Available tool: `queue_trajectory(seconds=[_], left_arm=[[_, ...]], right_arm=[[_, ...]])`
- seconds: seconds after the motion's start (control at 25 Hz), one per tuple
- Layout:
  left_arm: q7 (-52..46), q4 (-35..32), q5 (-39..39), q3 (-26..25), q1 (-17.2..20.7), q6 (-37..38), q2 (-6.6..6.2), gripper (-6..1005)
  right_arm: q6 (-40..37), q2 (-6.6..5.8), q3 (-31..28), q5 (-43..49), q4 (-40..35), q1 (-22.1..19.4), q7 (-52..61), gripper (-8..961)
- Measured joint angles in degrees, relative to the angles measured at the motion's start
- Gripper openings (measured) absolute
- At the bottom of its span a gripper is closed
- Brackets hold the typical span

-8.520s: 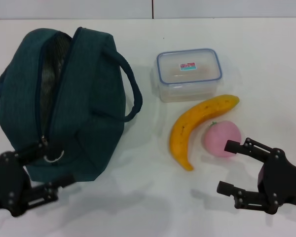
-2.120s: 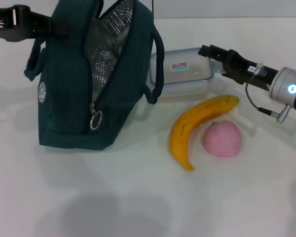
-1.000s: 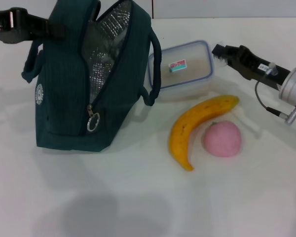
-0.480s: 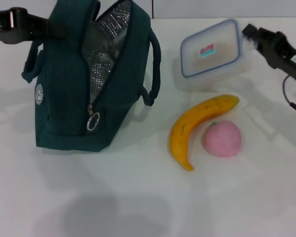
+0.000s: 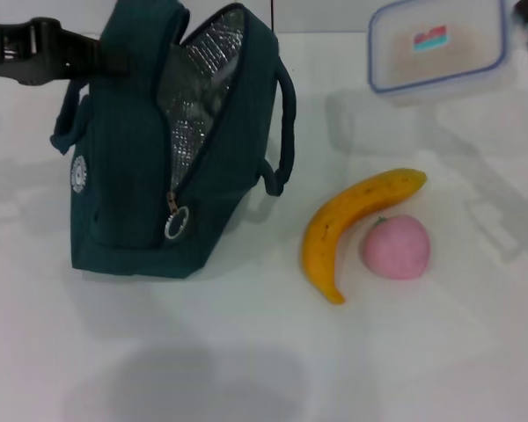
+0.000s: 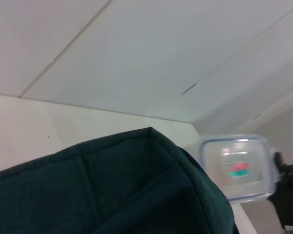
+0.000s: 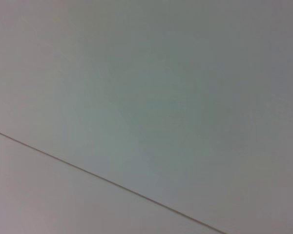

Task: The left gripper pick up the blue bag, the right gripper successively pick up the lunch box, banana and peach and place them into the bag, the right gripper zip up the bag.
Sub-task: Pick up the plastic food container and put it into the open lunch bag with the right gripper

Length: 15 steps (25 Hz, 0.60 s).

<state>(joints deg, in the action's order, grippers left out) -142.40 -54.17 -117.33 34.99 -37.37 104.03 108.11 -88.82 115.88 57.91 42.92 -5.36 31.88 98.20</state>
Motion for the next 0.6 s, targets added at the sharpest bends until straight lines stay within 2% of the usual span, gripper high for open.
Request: queue_trajectory(seconds=[0.28,0.52,0.56,0.6], left_arm=[[-1.0,0.5,0.1,0.0,-0.8,0.1,0.28,37],[-0.8,2.1,-0.1,0.3,-1.7,-0.1,1.58,37],[-0.7,2.5,-0.2,0.3,-1.8,-0.2,1.91,37],[-0.6,2.7,-0.3,0.4,-1.8,-0.2,2.12,37]], right_arm=[[-6.8,0.25,0.4,-2.3,-2.0,2.2,6.0,95],[-8.6,0.32,1.4,-2.0,-0.7,7.5,7.9,95],[-8.7,0.31,2.0,-2.2,0.4,10.2,8.2,95],[-8.6,0.32,2.1,-2.2,0.8,11.0,8.3,95]])
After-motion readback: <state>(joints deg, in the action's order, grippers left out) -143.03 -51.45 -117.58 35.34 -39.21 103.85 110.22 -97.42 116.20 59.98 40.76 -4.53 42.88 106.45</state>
